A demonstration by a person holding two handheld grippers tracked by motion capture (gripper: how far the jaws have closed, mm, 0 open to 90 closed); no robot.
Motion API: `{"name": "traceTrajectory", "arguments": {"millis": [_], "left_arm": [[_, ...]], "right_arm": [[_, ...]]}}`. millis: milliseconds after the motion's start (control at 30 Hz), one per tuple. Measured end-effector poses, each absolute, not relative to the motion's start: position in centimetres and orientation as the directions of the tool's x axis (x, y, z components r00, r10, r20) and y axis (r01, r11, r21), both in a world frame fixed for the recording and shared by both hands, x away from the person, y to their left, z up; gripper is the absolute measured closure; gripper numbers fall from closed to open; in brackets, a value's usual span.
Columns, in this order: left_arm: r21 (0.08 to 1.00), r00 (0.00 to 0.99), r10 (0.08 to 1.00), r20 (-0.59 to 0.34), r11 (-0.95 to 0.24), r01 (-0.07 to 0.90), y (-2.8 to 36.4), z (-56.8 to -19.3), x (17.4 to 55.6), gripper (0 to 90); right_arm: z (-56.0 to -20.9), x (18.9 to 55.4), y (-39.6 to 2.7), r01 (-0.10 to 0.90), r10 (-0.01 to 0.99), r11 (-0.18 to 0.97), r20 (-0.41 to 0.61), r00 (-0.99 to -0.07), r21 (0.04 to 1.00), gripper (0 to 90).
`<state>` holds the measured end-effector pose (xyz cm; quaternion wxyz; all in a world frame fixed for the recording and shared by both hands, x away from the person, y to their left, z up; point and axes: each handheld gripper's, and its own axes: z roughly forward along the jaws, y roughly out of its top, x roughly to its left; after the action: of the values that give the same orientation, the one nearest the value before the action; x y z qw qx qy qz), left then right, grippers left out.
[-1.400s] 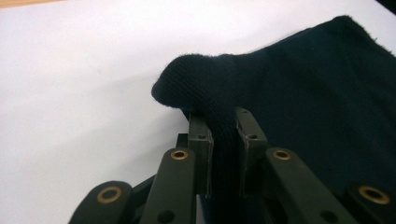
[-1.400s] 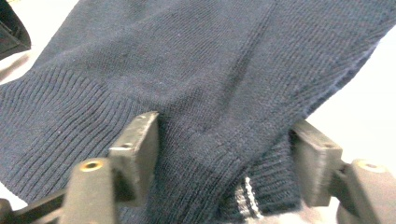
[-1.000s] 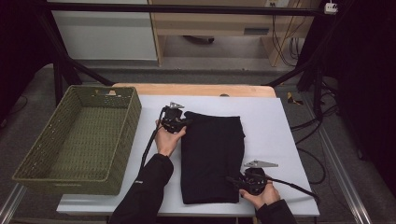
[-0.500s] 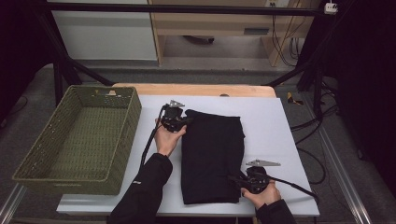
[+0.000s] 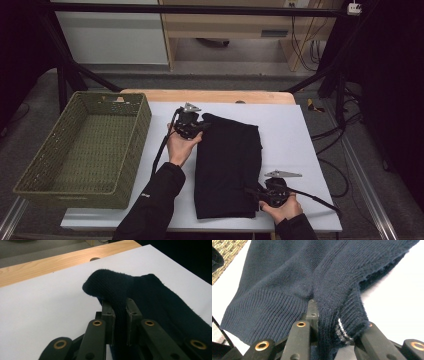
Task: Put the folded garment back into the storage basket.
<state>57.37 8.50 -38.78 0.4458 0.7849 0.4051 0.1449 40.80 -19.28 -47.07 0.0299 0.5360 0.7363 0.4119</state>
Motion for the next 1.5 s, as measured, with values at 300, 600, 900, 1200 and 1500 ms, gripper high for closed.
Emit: {"name": "traceTrajectory", "arguments": {"millis": [300,600,900,1200,1500], "left_arm": [[0.825,0.647,0.751,-0.134,-0.277,0.493,8.4,-38.1,57.1,80.9],[0.844,0.678,0.723,-0.131,-0.278,0.459,7.9,-36.6,56.4,81.0],[0.85,0.692,0.713,-0.117,-0.288,0.441,7.6,-35.8,56.0,81.0],[0.862,0.71,0.697,-0.1,-0.295,0.412,7.3,-34.6,55.4,81.1],[0.869,0.72,0.688,-0.097,-0.294,0.398,7.4,-33.6,54.9,81.2]], "right_arm": [[-47.0,40.8,-19.3,0.765,0.811,0.091,0.398,-0.428,0.638,73.5],[-46.9,40.7,-19.4,0.764,0.811,0.092,0.397,-0.43,0.639,73.6],[-46.7,40.7,-19.4,0.766,0.807,0.089,0.405,-0.43,0.636,73.5],[-46.5,40.6,-19.4,0.762,0.799,0.095,0.407,-0.442,0.641,73.5],[-46.1,40.5,-19.3,0.751,0.79,0.094,0.41,-0.456,0.653,73.5]]}}
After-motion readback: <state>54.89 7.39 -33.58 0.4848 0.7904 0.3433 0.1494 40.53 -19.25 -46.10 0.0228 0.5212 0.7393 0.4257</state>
